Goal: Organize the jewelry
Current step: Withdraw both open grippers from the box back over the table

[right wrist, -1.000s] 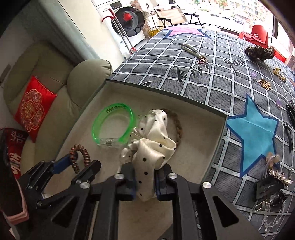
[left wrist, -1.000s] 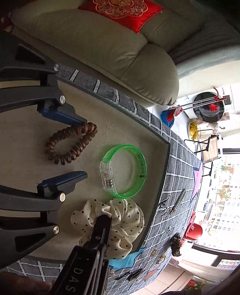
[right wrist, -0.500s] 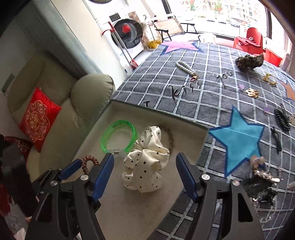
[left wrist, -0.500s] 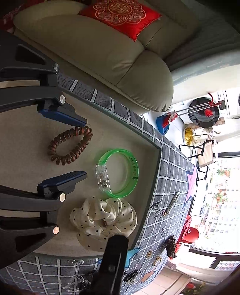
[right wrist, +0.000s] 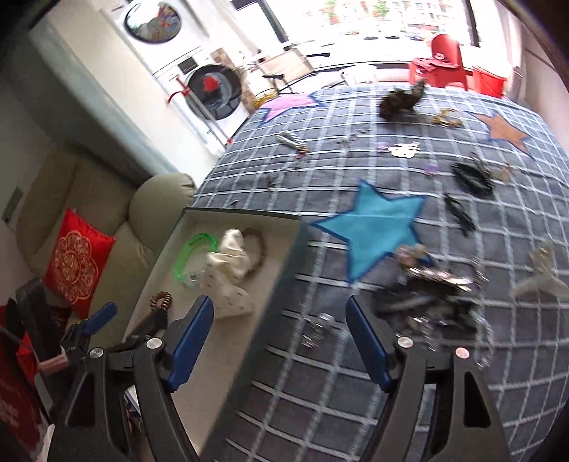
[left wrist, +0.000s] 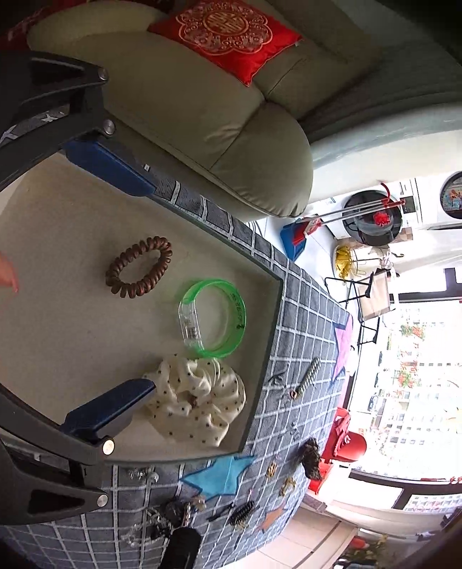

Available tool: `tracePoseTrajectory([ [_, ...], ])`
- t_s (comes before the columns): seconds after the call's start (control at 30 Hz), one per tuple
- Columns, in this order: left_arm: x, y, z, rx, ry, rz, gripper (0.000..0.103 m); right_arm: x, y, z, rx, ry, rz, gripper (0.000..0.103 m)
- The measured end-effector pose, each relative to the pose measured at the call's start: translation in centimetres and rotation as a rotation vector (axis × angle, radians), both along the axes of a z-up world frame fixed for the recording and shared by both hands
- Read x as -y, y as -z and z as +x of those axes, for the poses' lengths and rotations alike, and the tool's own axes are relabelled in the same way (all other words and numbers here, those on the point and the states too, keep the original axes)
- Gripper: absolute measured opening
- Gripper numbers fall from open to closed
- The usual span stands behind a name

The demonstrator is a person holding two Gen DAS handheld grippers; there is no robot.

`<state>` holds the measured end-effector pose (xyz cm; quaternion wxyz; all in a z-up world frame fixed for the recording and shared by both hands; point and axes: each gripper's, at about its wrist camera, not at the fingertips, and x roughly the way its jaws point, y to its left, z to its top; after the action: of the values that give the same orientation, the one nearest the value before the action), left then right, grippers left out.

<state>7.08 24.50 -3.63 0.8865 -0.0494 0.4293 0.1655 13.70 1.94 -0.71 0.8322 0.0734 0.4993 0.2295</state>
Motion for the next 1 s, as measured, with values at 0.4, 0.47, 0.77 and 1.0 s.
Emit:
tracePoseTrajectory([
  [0.4,4.5,-2.0,-2.0,0.003,0.083,0.007,0.103,8.0,1.0,-3.3,-0.02,0.096,0.001,0.093],
  [0.47,5.7,-2.3,-2.4,0.014,0.104,0.016,0.103,9.5,1.4,-4.0,-0.033,0.114,0.0,0.093],
  [0.77,11.3,-2.0,-2.6,-0.015,0.23,-0.004,0.103,15.1,2.5,-6.5,-0.052,0.203,-0.033,0.093],
  [1.0,15.4,-1.7,-2.4,-0.025,0.312,-0.047,0.103,18.8,3.4,-7.5,-0.065,0.263,-0.015,0.093],
])
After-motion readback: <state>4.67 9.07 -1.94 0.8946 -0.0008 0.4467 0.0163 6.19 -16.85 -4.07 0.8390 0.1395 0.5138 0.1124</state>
